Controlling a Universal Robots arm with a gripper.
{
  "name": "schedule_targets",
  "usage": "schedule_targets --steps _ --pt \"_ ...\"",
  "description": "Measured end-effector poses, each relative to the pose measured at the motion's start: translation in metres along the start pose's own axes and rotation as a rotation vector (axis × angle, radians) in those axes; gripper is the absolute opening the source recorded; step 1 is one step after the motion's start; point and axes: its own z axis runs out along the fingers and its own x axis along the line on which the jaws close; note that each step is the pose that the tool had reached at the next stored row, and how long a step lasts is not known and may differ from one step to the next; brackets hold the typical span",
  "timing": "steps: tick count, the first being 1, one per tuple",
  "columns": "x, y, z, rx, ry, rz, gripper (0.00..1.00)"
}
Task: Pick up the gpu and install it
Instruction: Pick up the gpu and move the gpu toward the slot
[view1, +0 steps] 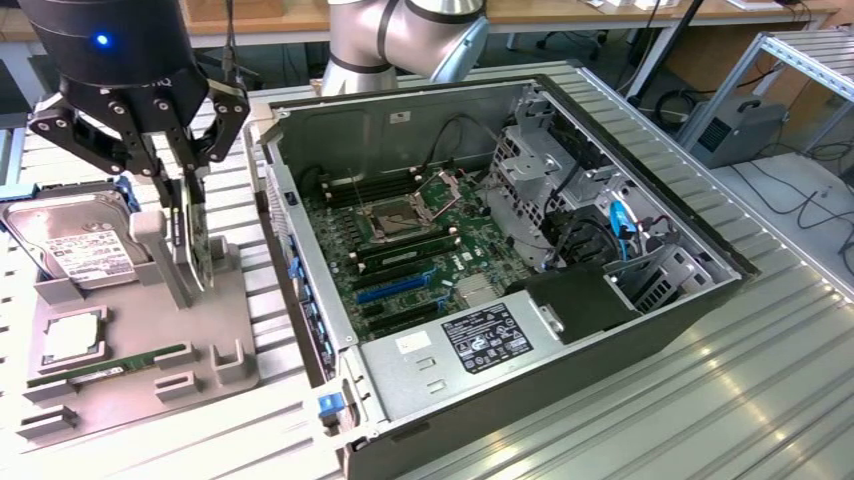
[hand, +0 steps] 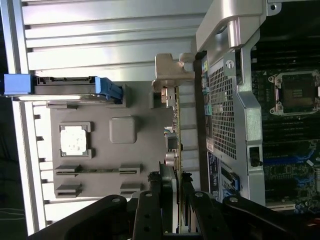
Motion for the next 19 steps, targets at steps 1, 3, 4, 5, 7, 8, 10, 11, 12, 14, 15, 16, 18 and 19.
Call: schedule_targets --steps 1,3,4,5,7,8,10,11,12,14,15,16,18,19 --pt "0.0 0.0 -0.001 -0.0001 -0.0001 0.0 0.27" --pt "0.0 0.0001 -0.0029 0.0 0.0 0.0 0.27" --pt "0.0 0.0001 -0.0036 -0.0002 -0.0001 0.0 0.27" --pt "0.0 0.0001 -0.0046 -0.0001 -0.0002 0.0 0.27" --pt "0.0 0.0001 -0.0063 -0.0001 -0.0001 0.0 0.27" --pt "0.0 0.0001 -0.0071 -0.0002 -0.0002 0.0 0.27" --pt "0.0 0.0002 -0.0085 -0.0001 0.0 0.0 0.27" --pt "0.0 0.0002 -0.0091 -0.0001 -0.0001 0.0 0.27" --pt "0.0 0.0002 -0.0097 -0.0001 -0.0001 0.0 0.27" --pt "-0.001 0.0002 -0.0108 -0.0001 -0.0001 0.0 0.27" --pt "-0.001 0.0003 -0.0115 0.0 0.0 0.0 0.27" --pt "-0.001 0.0003 -0.0121 0.0 0.0 0.0 0.27" --pt "-0.001 0.0003 -0.0135 0.0 -0.0001 0.0 0.27" --pt "-0.001 0.0003 -0.0142 0.0 0.0 0.0 0.27"
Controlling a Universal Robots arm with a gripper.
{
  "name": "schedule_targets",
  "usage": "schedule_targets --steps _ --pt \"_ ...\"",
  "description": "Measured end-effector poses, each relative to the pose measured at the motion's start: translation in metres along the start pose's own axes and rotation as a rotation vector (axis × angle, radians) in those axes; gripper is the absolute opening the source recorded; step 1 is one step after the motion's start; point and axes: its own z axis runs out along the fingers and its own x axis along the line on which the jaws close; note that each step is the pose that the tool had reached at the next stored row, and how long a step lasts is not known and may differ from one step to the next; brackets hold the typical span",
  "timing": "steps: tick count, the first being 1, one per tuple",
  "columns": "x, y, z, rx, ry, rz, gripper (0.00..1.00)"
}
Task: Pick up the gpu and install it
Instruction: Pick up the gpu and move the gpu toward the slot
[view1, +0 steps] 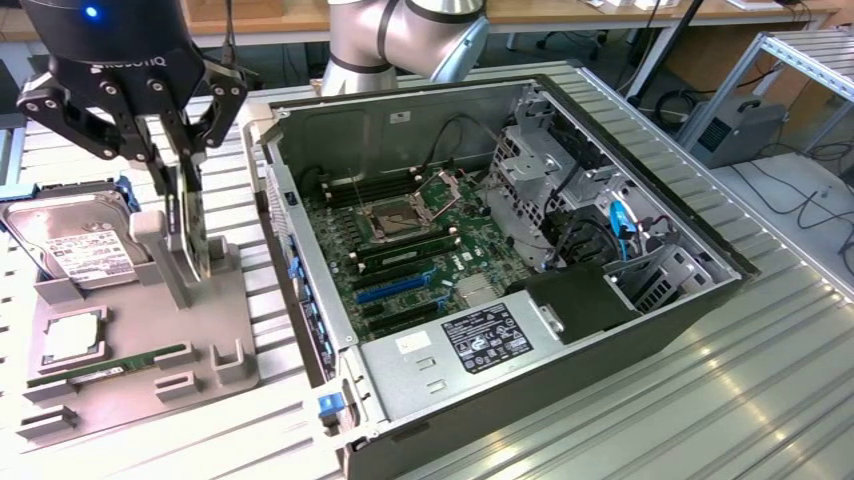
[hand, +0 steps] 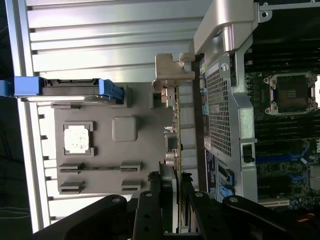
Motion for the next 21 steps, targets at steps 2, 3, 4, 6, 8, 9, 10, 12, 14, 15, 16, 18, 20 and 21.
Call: schedule_targets --steps 2,3,4,6,8,9,10,12,14,15,16,18,20,21 --pt "0.0 0.0 -0.0013 0.0001 0.0 0.0 0.27" --pt "0.0 0.0001 -0.0018 0.0001 0.0 0.0 0.27" --pt "0.0 0.0001 -0.0024 0.0001 0.0 0.0 0.27" --pt "0.0 0.0001 -0.0038 0.0001 0.0 0.0 0.27" --pt "0.0 0.0002 -0.0051 0.0001 0.0 0.0 0.27" --pt "0.0 0.0002 -0.0057 0.0002 0.0 0.0 0.27" --pt "0.0 0.0002 -0.0064 0.0001 0.0 0.0 0.27" --pt "-0.001 0.0002 -0.0078 0.0001 0.0 0.0 0.27" --pt "-0.001 0.0002 -0.0092 0.0002 0.0001 0.0 0.27" --pt "-0.001 0.0002 -0.01 0.0001 0.0001 0.0 0.27" --pt "-0.001 0.0003 -0.011 0.0002 0.0002 0.0 0.27" --pt "-0.001 0.0003 -0.0128 0.0002 0.0003 0.0 0.27" --pt "-0.001 0.0004 -0.0148 0.0002 0.0002 0.0 0.27" --pt "-0.001 0.0004 -0.0157 0.0002 0.0002 0.0 0.27"
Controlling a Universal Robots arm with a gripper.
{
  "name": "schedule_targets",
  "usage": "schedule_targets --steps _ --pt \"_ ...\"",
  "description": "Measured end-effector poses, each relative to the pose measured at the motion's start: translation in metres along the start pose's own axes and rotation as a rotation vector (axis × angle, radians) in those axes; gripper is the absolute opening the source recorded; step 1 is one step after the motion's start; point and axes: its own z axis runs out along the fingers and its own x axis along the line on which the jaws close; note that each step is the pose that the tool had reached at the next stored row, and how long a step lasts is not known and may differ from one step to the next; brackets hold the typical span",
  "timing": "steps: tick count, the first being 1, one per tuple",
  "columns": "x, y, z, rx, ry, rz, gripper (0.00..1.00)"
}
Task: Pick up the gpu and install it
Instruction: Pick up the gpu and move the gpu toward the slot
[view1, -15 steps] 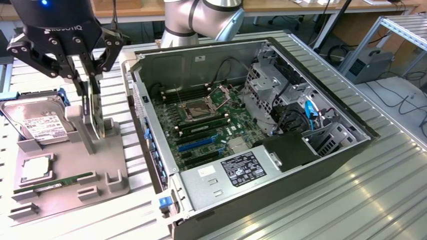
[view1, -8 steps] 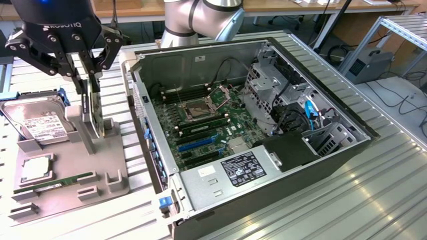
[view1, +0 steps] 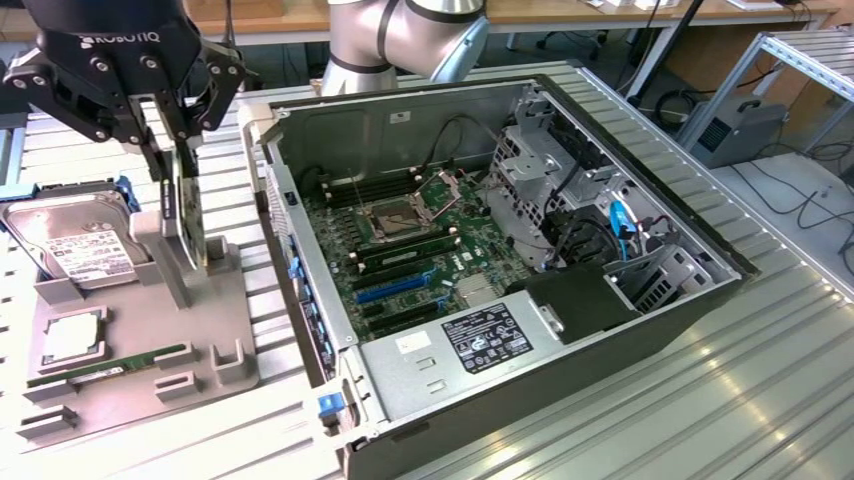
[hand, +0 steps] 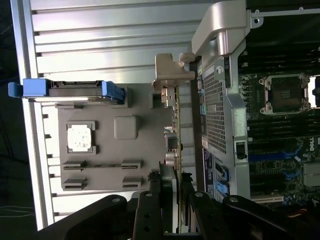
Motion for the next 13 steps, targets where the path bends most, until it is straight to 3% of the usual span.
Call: schedule_targets --steps 13 --pt "-0.001 0.0002 -0.0114 0.0001 0.0001 0.0 0.27"
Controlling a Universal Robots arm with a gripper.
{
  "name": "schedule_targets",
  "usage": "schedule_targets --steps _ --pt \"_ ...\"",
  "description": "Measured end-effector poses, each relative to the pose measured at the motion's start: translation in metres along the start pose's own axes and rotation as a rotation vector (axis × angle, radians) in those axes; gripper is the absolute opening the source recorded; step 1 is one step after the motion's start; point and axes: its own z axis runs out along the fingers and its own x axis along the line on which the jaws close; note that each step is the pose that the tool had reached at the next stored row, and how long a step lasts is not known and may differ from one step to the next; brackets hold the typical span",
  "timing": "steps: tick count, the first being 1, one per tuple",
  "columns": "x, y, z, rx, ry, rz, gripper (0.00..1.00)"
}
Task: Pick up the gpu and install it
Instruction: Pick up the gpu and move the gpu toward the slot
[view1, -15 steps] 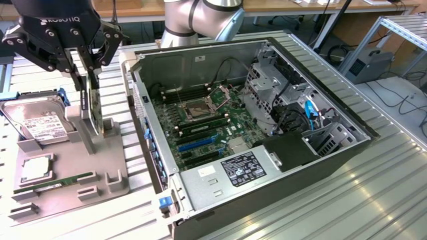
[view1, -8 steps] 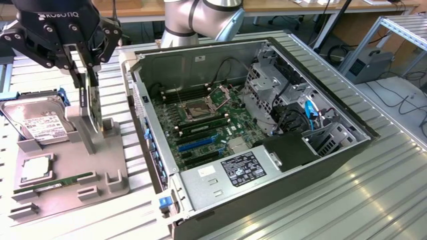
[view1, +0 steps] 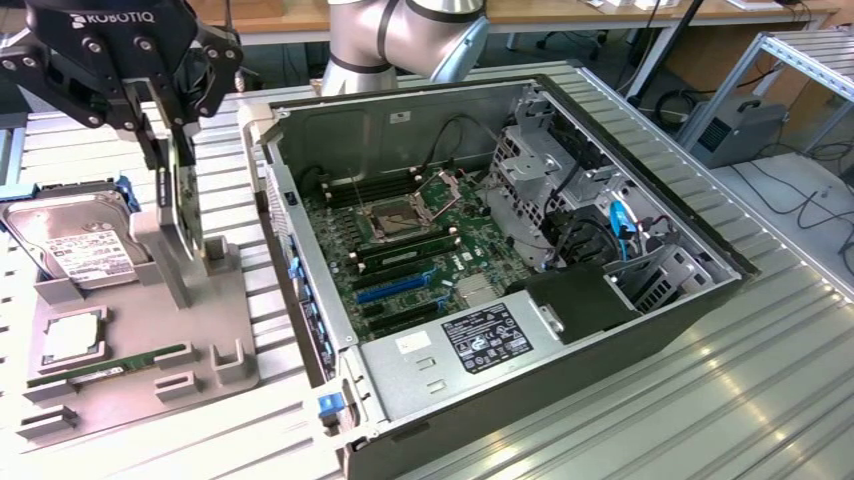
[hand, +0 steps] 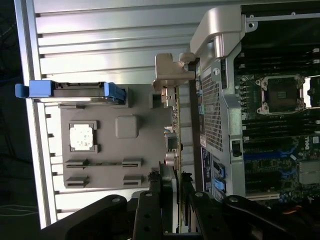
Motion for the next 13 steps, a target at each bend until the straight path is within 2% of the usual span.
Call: schedule_targets --steps 8,13 --pt "-0.0003 0.0001 -0.0065 0.0 0.0 0.0 0.27" --pt "-0.0003 0.0001 -0.007 -0.0001 0.0 0.0 0.27"
